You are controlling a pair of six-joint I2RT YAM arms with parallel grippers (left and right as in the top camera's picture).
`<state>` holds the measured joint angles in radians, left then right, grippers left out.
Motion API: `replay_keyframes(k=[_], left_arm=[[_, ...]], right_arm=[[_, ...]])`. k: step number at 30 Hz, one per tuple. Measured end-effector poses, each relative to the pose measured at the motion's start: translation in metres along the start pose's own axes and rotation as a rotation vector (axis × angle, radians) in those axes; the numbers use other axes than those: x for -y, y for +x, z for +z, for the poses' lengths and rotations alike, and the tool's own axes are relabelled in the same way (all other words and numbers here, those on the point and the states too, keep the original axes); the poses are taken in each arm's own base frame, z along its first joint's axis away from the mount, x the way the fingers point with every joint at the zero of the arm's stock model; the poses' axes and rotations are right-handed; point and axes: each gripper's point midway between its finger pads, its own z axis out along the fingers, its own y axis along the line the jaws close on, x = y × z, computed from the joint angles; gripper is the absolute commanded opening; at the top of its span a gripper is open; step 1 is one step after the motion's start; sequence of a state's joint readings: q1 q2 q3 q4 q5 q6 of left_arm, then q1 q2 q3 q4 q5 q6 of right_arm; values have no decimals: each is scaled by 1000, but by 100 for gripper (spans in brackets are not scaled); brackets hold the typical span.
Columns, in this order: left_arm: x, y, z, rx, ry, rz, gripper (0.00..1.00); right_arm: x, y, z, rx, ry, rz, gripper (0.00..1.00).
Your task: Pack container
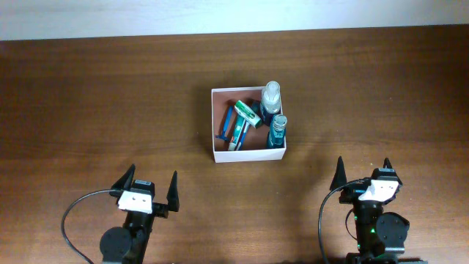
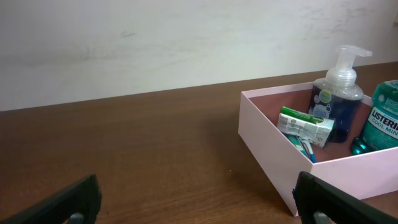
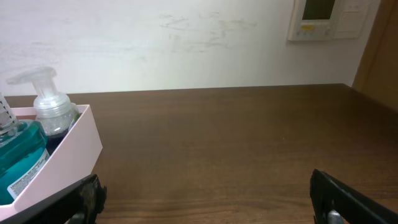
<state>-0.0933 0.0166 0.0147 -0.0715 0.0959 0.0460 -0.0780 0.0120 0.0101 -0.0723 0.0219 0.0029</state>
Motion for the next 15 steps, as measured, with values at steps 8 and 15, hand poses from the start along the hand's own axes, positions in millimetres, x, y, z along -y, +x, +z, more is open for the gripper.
replay_keyframes(k=[8, 15], left_arm=[[0, 0, 0, 0, 0, 0, 99], [0, 0, 0, 0, 0, 0, 99]], right_arm=[[0, 0, 0, 0, 0, 0, 98], [0, 0, 0, 0, 0, 1, 99]])
